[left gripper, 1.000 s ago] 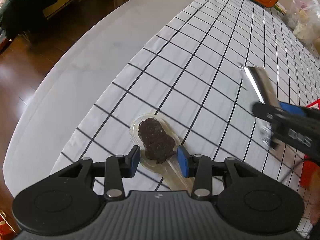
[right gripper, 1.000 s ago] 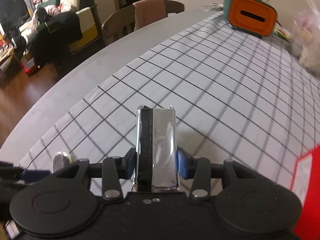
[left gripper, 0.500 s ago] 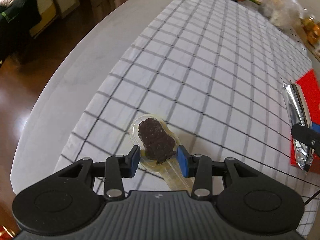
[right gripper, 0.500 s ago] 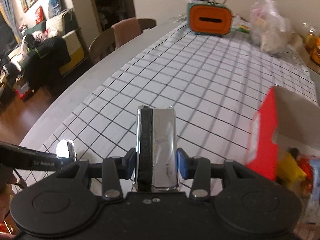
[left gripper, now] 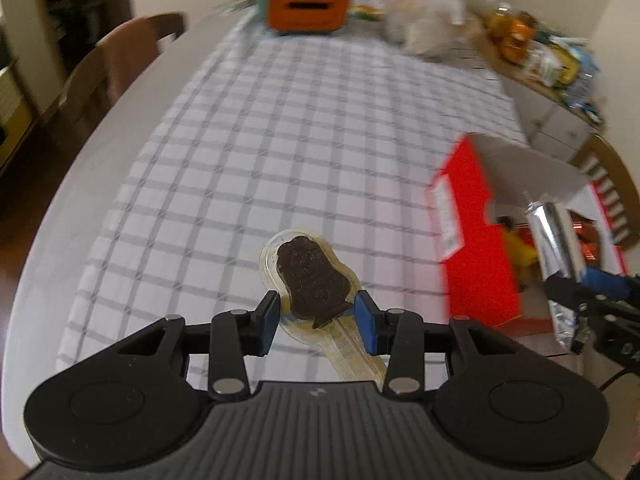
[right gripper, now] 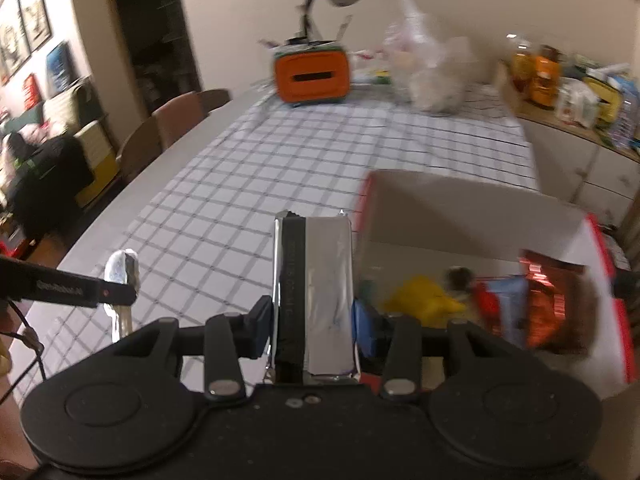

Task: Organize snacks
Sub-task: 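Carry the silver packet and chocolate lollipop with both tools over the box, then open both tools to drop the silver packet and lollipop into the box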

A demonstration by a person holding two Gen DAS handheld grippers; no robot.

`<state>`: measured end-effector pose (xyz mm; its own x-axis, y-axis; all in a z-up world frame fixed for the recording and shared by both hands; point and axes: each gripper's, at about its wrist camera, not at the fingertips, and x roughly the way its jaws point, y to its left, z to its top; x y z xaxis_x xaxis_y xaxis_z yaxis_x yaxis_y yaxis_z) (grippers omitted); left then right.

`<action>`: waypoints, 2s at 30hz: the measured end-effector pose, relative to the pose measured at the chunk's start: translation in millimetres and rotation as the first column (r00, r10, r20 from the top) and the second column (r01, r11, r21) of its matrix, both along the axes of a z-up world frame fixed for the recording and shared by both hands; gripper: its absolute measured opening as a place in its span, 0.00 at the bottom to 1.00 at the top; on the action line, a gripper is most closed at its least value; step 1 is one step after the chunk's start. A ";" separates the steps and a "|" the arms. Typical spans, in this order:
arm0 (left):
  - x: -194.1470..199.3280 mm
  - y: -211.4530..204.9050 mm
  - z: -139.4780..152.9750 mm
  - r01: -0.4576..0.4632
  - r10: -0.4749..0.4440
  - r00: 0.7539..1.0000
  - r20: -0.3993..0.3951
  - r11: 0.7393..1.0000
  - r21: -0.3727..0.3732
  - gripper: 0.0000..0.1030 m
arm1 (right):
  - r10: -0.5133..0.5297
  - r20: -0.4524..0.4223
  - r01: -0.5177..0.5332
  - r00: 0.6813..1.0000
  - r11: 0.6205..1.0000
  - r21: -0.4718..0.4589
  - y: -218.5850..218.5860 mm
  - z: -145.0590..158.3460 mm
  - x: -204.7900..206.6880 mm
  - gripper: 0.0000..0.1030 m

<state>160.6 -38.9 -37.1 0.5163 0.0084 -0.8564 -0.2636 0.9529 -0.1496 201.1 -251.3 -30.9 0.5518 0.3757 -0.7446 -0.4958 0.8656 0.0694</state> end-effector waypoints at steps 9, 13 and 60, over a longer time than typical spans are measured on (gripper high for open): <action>57.1 -81.1 18.1 0.157 -0.157 0.986 0.048 0.987 0.020 0.38 | -0.104 0.026 0.104 0.994 0.995 -0.010 -75.3 2.1 17.3 0.41; 77.7 -116.3 15.9 0.219 -0.221 0.975 0.038 0.974 0.051 0.38 | -0.135 0.020 0.135 0.991 0.991 -0.022 -100.8 -2.2 24.6 0.41; 129.8 -199.0 -25.8 0.275 -0.268 0.962 -0.063 0.942 0.191 0.52 | -0.014 -0.057 0.015 0.998 1.000 0.017 -136.7 -30.2 57.6 0.63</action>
<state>290.5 -237.9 -62.9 0.4920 0.0416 -0.8696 0.0071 0.9986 0.0518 258.7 -388.0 -61.1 0.5141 0.3809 -0.7685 -0.4778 0.8713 0.1122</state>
